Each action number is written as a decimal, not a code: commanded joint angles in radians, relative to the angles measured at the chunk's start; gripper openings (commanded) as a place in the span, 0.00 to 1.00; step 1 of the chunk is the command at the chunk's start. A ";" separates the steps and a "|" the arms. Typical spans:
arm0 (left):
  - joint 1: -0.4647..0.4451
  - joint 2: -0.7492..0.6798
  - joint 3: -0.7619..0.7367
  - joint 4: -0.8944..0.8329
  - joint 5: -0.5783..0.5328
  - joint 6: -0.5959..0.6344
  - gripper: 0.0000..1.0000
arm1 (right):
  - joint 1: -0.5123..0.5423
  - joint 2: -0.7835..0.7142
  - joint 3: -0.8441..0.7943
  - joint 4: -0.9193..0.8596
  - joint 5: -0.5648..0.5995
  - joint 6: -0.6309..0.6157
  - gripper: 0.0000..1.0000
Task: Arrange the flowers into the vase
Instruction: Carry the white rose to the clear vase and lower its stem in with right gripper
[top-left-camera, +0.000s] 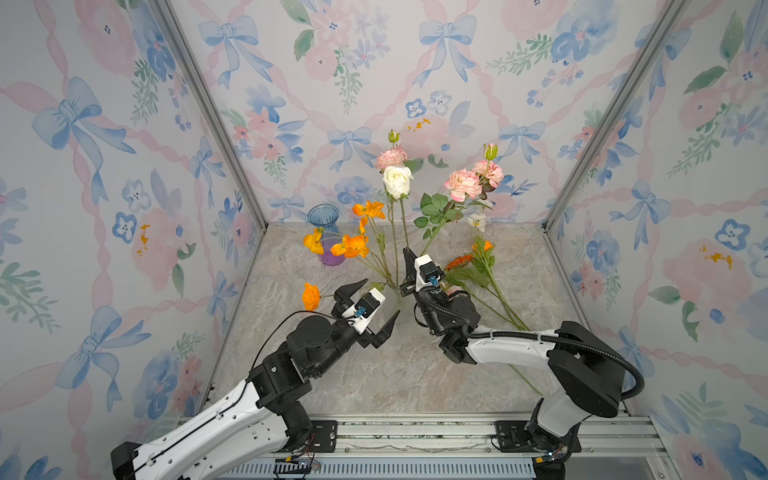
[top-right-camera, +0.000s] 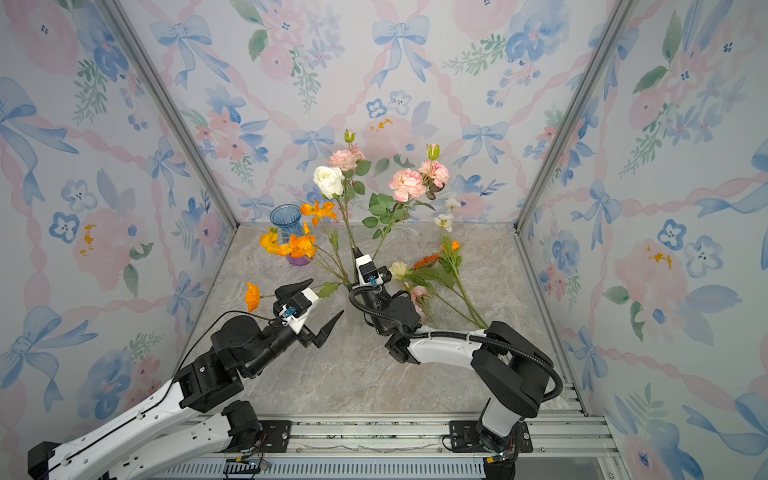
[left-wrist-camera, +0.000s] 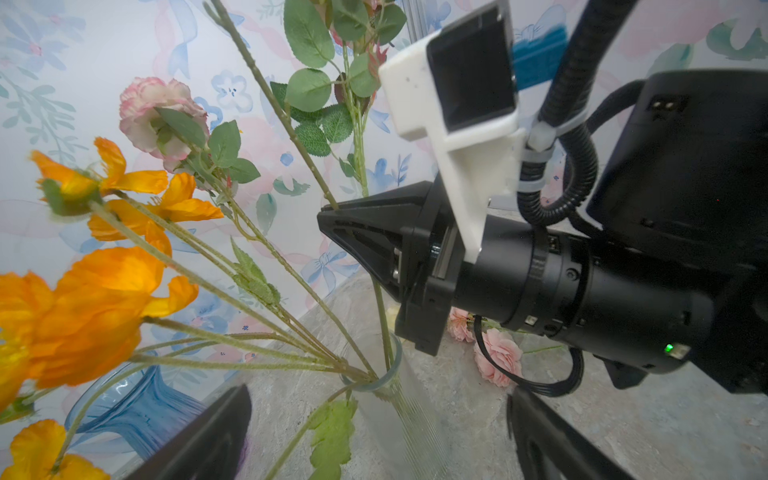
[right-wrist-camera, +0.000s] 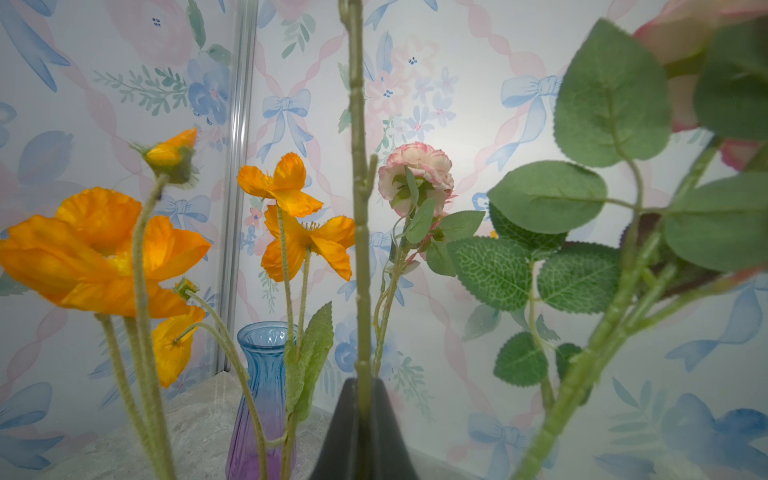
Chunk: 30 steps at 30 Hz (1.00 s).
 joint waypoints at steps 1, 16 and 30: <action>0.008 0.000 -0.008 0.017 0.019 -0.023 0.98 | -0.010 0.000 -0.026 0.061 0.036 0.055 0.09; 0.011 -0.001 -0.006 0.017 0.026 -0.025 0.98 | 0.052 -0.003 -0.081 0.061 0.104 0.041 0.31; 0.013 -0.008 -0.007 0.018 0.082 -0.018 0.98 | 0.204 -0.175 -0.246 0.060 0.263 -0.084 0.61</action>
